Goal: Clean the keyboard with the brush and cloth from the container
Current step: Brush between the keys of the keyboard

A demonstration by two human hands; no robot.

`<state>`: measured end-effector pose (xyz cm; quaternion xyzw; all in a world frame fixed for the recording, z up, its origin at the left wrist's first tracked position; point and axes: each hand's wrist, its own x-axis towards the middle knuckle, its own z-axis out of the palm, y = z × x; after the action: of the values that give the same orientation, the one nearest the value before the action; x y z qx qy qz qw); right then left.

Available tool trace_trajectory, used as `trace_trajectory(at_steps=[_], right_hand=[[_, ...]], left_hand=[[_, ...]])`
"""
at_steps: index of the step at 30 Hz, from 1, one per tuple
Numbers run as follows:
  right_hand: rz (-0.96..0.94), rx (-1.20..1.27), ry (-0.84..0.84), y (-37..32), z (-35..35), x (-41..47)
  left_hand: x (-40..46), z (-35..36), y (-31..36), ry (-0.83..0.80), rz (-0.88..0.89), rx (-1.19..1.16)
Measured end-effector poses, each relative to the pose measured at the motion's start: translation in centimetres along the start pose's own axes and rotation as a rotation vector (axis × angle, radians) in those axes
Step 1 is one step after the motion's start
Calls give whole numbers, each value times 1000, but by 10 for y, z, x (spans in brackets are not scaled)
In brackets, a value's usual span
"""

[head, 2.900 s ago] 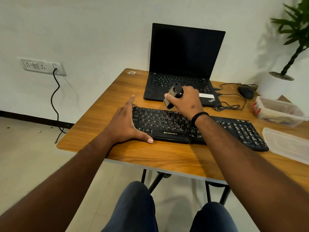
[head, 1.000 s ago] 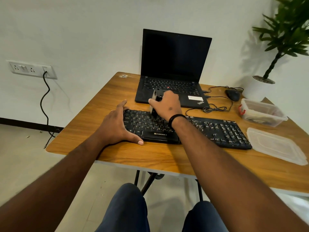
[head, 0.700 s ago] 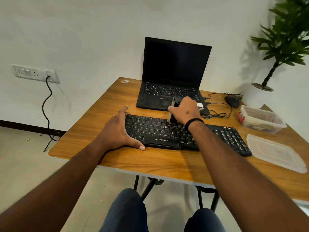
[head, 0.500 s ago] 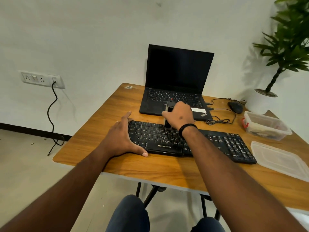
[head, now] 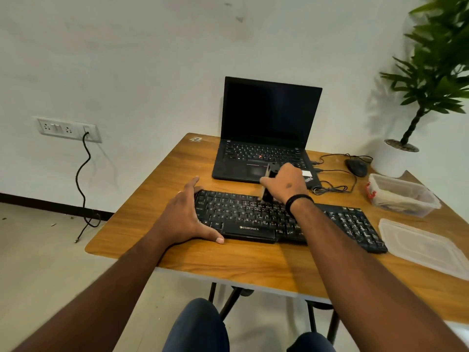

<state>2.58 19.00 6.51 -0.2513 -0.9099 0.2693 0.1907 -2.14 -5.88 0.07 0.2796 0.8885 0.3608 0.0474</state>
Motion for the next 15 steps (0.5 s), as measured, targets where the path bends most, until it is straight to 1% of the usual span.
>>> trace_trajectory(at_steps=[2,4,9,11,13,15], right_hand=[[-9,33,-4,0,0,-1],[-57,60,-13,-8,6,-2],[-215,-54,-96,-30,19,-11],[-237,-45,-111,-29,15,-8],[-219,14,-78,-23,6,-4],[-188,82,-6,-17,-8,0]], left_hand=[[-1,-1,2,-3,-2,7],[-1,-2,3,-1,0,9],[-1,0,4,5,-17,26],[-1,0,3,8,-16,34],[-1,1,3,4,-12,41],[0,0,4,-5,-1,48]])
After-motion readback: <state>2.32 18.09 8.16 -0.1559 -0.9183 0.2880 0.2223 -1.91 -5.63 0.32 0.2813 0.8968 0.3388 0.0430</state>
